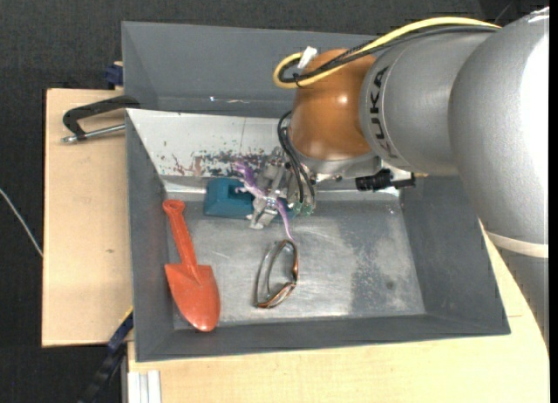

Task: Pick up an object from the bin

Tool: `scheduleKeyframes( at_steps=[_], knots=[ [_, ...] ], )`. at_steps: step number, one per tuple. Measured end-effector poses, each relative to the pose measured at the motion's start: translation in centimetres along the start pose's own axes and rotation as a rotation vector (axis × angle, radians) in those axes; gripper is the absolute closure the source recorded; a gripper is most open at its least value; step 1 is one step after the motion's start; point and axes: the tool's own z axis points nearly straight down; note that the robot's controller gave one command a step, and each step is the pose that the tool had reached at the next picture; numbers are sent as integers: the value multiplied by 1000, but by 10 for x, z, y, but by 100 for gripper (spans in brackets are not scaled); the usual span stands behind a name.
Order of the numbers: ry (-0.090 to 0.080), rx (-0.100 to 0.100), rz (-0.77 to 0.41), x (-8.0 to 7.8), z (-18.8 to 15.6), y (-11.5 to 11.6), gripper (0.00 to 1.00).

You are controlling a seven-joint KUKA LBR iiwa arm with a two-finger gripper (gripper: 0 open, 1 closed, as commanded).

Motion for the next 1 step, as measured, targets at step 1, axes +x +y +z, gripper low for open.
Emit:
scheduleKeyframes(
  at_steps=[1],
  knots=[
    [0, 0, 0, 0, 0, 0, 100]
  ],
)
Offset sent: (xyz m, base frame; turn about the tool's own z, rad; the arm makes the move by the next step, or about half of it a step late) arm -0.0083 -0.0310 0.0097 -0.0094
